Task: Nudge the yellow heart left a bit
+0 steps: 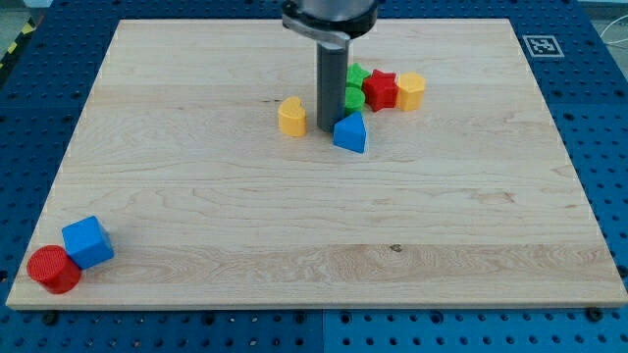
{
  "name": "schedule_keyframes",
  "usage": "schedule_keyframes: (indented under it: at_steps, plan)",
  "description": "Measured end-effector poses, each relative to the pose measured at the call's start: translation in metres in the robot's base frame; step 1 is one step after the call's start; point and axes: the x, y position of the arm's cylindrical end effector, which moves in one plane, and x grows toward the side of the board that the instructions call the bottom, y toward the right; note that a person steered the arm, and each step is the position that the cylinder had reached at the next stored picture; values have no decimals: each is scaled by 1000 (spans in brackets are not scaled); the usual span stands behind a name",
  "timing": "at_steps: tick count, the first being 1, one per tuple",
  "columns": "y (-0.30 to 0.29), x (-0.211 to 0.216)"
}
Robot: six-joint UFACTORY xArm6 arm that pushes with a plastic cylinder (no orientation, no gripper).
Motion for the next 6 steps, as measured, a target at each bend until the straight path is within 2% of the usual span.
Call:
schedule_keyframes:
  at_steps: [1,2,6]
  plan:
    - [2,-18]
    - [-4,-19]
    - [-39,18]
